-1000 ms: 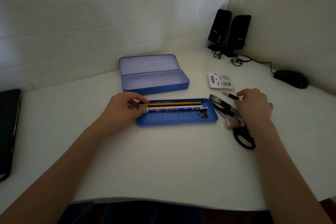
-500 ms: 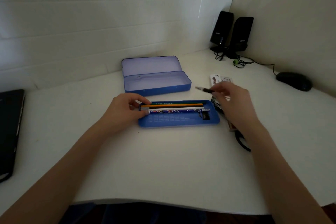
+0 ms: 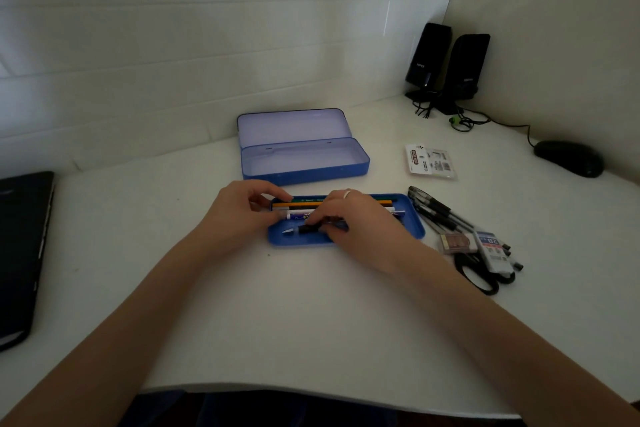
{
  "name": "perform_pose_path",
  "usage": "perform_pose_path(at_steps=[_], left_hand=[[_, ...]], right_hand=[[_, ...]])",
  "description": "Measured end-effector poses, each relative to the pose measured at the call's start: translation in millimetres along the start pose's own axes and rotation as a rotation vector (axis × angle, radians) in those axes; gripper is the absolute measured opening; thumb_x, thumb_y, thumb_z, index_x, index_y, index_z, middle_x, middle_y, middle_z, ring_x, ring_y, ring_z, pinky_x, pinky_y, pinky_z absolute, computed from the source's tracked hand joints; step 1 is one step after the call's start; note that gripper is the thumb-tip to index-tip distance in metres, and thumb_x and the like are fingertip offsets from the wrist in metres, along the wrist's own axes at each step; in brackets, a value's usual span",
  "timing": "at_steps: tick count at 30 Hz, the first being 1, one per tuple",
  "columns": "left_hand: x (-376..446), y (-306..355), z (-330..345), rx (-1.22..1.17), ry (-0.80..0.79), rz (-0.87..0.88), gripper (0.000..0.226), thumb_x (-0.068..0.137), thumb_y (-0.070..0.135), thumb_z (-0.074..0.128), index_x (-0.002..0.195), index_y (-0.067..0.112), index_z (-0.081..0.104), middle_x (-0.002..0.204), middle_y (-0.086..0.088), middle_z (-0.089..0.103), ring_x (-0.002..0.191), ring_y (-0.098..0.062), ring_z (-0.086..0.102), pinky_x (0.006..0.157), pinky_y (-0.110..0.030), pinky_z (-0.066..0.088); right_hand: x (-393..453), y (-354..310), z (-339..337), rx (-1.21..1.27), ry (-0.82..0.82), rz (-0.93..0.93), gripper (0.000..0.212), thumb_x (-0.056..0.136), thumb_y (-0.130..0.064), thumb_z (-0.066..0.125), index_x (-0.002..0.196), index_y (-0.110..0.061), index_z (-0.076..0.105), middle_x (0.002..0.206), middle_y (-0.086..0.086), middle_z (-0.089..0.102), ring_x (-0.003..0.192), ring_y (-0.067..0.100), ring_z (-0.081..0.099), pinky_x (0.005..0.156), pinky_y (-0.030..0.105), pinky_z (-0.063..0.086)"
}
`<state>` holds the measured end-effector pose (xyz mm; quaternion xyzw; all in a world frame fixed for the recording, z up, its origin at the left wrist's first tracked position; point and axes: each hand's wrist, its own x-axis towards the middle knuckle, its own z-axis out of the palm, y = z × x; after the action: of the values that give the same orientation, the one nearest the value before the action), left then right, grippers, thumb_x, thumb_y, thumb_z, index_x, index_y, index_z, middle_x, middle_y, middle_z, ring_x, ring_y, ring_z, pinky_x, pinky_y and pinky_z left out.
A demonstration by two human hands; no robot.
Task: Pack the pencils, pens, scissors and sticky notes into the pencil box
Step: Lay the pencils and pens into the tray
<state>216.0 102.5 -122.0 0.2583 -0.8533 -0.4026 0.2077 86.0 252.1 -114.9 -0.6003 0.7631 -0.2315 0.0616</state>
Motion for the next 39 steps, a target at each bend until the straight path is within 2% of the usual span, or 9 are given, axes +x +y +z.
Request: perform_pose_path(at_steps=[7, 12, 16, 20, 22, 25, 27, 30, 39], left_hand=[[0.9, 0.1, -1.0, -0.03, -0.014, -0.02, 0.017, 0.076, 0.017, 0.073, 0.092, 0.025, 0.071, 0.079, 0.008, 0.068, 0.071, -0.008, 0.064, 0.062, -0.003, 0.044], [-1.4, 2.4, -3.4, -0.01, -0.084, -0.008, 0.03, 0.068, 0.017, 0.08, 0.094, 0.027, 0.069, 0.075, 0.011, 0.066, 0.055, 0.005, 0.057, 0.058, -0.008, 0.04], [-1.5, 4.4, -3.4, 0.016, -0.078, 0.006, 0.031, 0.068, 0.016, 0.079, 0.095, 0.028, 0.069, 0.075, 0.016, 0.063, 0.056, 0.01, 0.055, 0.056, -0.006, 0.04], [-1.7, 5.6, -3.4, 0.023, -0.088, -0.008, 0.031, 0.07, 0.016, 0.078, 0.098, 0.026, 0.068, 0.076, 0.017, 0.06, 0.055, 0.013, 0.053, 0.054, -0.003, 0.039], [-1.5, 5.2, -3.1, 0.023, -0.09, -0.006, 0.031, 0.07, 0.016, 0.078, 0.097, 0.026, 0.068, 0.077, 0.016, 0.06, 0.055, 0.011, 0.053, 0.053, -0.004, 0.039], [-1.8, 4.3, -2.3, 0.025, -0.073, -0.016, 0.03, 0.07, 0.017, 0.078, 0.095, 0.029, 0.068, 0.08, 0.014, 0.062, 0.063, -0.001, 0.056, 0.059, -0.01, 0.041], [-2.1, 4.1, -2.1, 0.031, -0.066, -0.022, 0.03, 0.07, 0.018, 0.078, 0.095, 0.03, 0.069, 0.083, 0.014, 0.063, 0.066, -0.003, 0.056, 0.062, -0.013, 0.04], [-2.3, 4.2, -2.0, 0.034, -0.075, -0.014, 0.029, 0.069, 0.018, 0.079, 0.094, 0.029, 0.069, 0.08, 0.017, 0.062, 0.057, 0.008, 0.054, 0.057, -0.008, 0.039], [-2.9, 5.9, -2.1, 0.025, -0.071, -0.018, 0.029, 0.07, 0.016, 0.078, 0.094, 0.03, 0.068, 0.083, 0.017, 0.061, 0.061, 0.012, 0.055, 0.055, -0.001, 0.039]], right_hand=[[10.5, -8.4, 2.5, -0.048, 0.014, 0.029, 0.018, 0.087, -0.018, 0.059, 0.103, -0.021, 0.067, 0.098, 0.003, 0.062, 0.093, 0.018, 0.054, 0.078, 0.033, 0.046], [12.8, -9.1, 5.9, -0.093, 0.081, 0.06, 0.012, 0.087, -0.026, 0.059, 0.098, -0.022, 0.064, 0.098, 0.001, 0.061, 0.094, 0.018, 0.053, 0.078, 0.034, 0.045], [5.9, -1.3, -1.8, -0.033, 0.098, 0.081, 0.011, 0.087, -0.027, 0.06, 0.096, -0.022, 0.064, 0.096, -0.001, 0.062, 0.09, 0.016, 0.055, 0.08, 0.034, 0.048], [-4.8, 34.1, -30.2, -0.063, 0.313, 0.285, 0.012, 0.088, -0.025, 0.059, 0.099, -0.024, 0.064, 0.091, -0.005, 0.059, 0.082, 0.012, 0.055, 0.08, 0.032, 0.048], [-12.9, 60.3, -45.1, -0.106, 0.405, 0.438, 0.02, 0.088, -0.021, 0.058, 0.107, -0.021, 0.064, 0.097, 0.001, 0.064, 0.088, 0.018, 0.058, 0.084, 0.039, 0.048], [-22.3, 87.6, -51.8, -0.132, 0.329, 0.668, 0.034, 0.088, -0.024, 0.057, 0.122, -0.019, 0.059, 0.117, 0.01, 0.062, 0.106, 0.028, 0.056, 0.092, 0.046, 0.046], [-22.8, 91.1, -49.8, -0.131, 0.274, 0.733, 0.029, 0.089, -0.025, 0.056, 0.116, -0.017, 0.064, 0.12, 0.012, 0.062, 0.107, 0.03, 0.056, 0.093, 0.047, 0.047], [-19.7, 87.7, -48.6, -0.122, 0.27, 0.717, 0.019, 0.089, -0.02, 0.056, 0.099, -0.016, 0.071, 0.11, 0.013, 0.066, 0.1, 0.03, 0.059, 0.09, 0.046, 0.049], [-19.0, 83.0, -46.1, -0.134, 0.347, 0.637, 0.013, 0.091, -0.019, 0.052, 0.099, -0.022, 0.062, 0.109, 0.003, 0.065, 0.1, 0.025, 0.059, 0.088, 0.046, 0.048]])
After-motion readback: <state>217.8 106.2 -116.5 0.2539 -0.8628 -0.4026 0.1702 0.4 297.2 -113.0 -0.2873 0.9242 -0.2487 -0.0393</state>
